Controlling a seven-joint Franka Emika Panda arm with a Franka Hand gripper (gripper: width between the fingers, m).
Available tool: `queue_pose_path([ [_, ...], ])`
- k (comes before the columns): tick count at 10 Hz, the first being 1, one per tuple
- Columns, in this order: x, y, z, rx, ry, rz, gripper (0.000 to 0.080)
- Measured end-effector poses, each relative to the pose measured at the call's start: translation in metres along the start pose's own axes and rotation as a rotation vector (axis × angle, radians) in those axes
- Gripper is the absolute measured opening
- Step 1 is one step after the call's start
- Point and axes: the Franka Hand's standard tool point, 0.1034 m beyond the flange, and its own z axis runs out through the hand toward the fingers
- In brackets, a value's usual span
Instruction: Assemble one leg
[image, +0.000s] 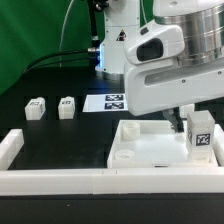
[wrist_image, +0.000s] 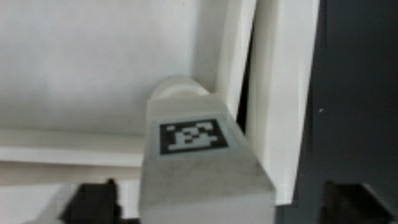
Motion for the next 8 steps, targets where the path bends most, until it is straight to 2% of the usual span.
queue_pose_path([
  [1, -0.0017, 0.0005, 0.0025, 0.001, -0.011, -0.021, 0.0414],
  [2, -0.0019, 0.0006, 0.0028, 0.002, -0.011, -0.018, 0.0414],
  [3, -0.0022, 0.0007, 0.0032, 0.002, -0.012, -0.018, 0.0297],
  [7, -0.0022, 0.0003, 0.0035, 0.003, -0.011, 0.037, 0.0297],
  [8, -0.0023, -0.0007, 0.0037, 0.004, -0.012, 0.155, 0.0297],
])
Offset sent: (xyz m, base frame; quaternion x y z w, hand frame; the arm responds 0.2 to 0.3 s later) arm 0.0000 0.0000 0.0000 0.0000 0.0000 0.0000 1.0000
